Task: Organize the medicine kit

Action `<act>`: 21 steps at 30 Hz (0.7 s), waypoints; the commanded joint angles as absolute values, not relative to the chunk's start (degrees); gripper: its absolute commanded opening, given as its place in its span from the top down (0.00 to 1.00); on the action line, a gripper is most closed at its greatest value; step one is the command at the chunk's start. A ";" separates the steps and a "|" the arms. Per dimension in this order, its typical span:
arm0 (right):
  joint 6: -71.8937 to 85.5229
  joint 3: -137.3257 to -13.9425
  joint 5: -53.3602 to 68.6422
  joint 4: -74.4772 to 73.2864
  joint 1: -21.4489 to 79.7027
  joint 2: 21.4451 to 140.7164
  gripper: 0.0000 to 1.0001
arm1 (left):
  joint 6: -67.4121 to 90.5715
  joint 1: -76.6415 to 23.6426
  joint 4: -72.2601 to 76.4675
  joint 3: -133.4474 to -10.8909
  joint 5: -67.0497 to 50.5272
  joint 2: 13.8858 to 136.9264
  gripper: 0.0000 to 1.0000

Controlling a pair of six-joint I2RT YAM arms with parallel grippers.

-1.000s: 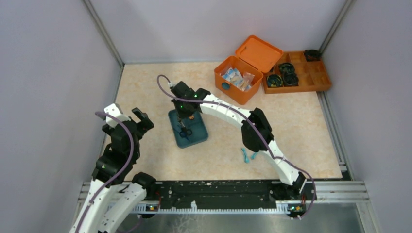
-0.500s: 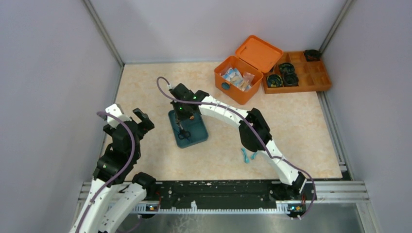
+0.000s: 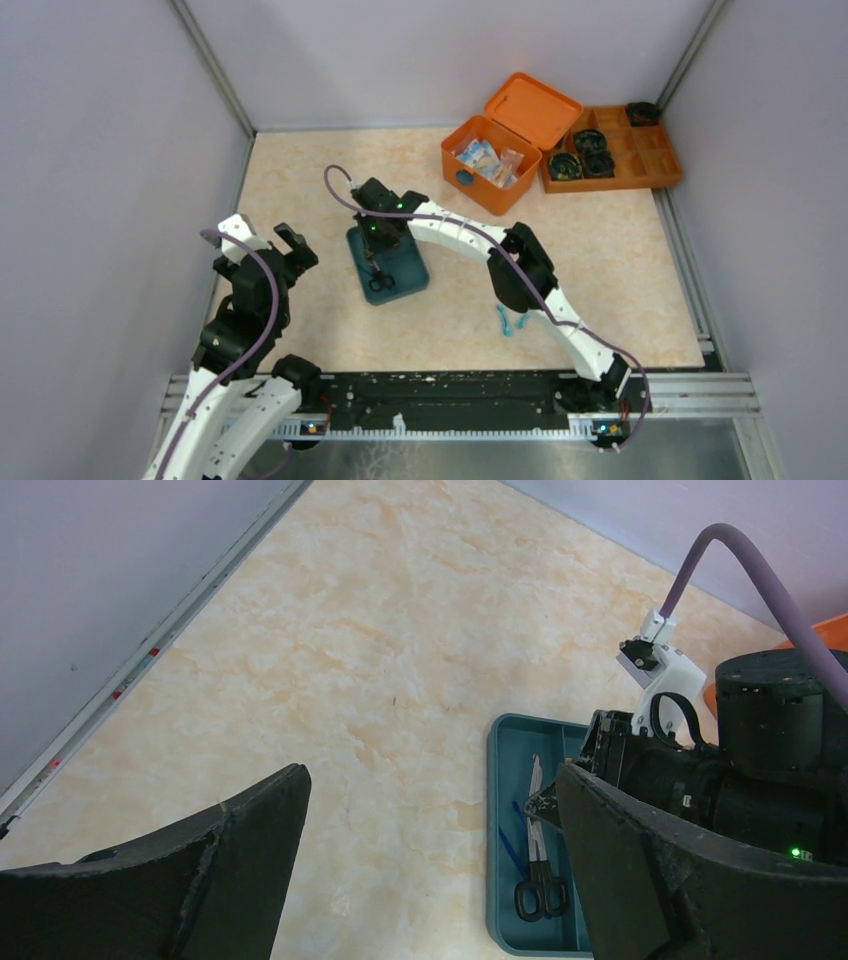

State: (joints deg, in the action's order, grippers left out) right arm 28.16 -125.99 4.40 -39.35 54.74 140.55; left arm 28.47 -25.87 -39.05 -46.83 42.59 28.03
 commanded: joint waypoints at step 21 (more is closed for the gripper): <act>26.17 -94.92 -3.76 -29.37 49.58 112.31 0.68 | 26.87 -25.61 -37.73 -45.84 41.15 28.74 0.01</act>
State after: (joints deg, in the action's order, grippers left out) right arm 25.96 -106.06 -1.08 -34.94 53.60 125.14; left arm 28.32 -25.85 -38.96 -46.65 42.24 28.14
